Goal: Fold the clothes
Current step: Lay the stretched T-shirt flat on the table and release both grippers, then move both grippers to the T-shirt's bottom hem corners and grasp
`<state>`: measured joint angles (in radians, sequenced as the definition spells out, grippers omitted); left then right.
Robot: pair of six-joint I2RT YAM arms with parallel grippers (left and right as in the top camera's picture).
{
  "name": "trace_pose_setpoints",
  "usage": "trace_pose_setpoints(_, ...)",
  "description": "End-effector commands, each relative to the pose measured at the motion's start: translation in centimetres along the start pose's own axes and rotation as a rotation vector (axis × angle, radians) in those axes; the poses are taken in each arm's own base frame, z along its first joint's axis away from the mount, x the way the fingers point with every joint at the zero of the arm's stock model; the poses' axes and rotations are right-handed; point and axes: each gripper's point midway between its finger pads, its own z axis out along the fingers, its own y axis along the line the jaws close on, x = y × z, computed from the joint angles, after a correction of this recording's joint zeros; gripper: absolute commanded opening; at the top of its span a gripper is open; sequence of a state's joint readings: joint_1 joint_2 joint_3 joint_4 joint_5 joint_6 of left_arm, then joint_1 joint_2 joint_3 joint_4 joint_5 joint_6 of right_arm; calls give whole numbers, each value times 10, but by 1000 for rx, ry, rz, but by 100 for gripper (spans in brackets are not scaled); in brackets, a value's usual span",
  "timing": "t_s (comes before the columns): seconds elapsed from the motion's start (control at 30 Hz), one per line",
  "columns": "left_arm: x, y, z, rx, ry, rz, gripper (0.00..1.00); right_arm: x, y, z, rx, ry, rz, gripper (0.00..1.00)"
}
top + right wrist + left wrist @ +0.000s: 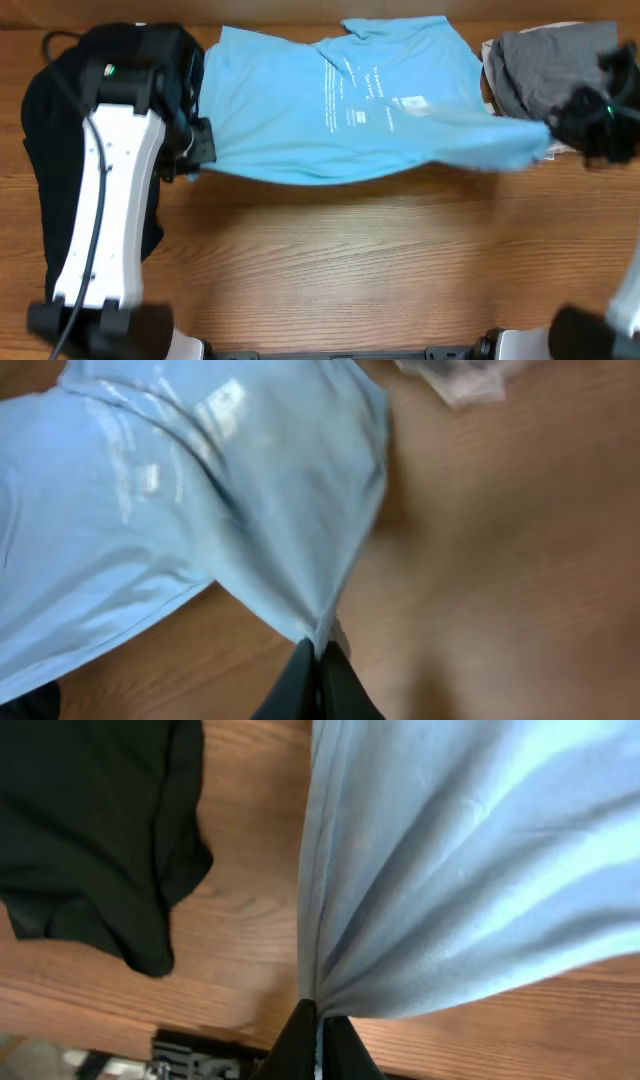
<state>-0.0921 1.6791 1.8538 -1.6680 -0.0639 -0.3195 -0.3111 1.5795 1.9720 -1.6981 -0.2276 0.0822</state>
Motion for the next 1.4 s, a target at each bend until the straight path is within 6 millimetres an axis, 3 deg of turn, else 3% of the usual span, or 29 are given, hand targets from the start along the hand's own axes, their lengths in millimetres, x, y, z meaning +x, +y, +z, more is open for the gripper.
trace_pose_setpoints(0.0, 28, 7, -4, -9, -13, -67, 4, 36, -25, -3, 39, 15, 90, 7)
trace_pose_setpoints(0.13, 48, 12, 13, -34, 49, -100, 4, 64, -37, 6, 53, 64, 134, 12)
trace_pose_setpoints(0.2, 62, 16, 28, -56, 99, -111, 4, 77, -44, 12, 60, 87, 158, 4)
trace_pose_setpoints(0.43, 91, 23, 74, -85, 158, -162, 4, 98, -60, 28, 74, 119, 220, 4)
trace_pose_setpoints(0.57, 87, 21, 90, -76, 137, -170, 4, 100, -55, 46, 11, 143, 226, 20)
trace_pose_setpoints(0.77, 77, 24, 94, -97, 91, -170, 4, 117, -49, 62, -44, 215, 251, 26)
trace_pose_setpoints(0.83, 74, 24, 95, -100, 78, -175, 4, 134, -50, 80, -50, 277, 260, 31)
trace_pose_setpoints(1.07, 81, 26, 113, -110, 97, -196, 4, 159, -52, 125, -72, 348, 388, 32)
trace_pose_setpoints(1.2, 86, 26, 129, -114, 102, -224, 4, 163, -56, 136, -53, 353, 460, 32)
trace_pose_setpoints(1.37, 92, 26, 153, -116, 98, -284, 5, 180, -77, 147, 113, 369, 588, 32)
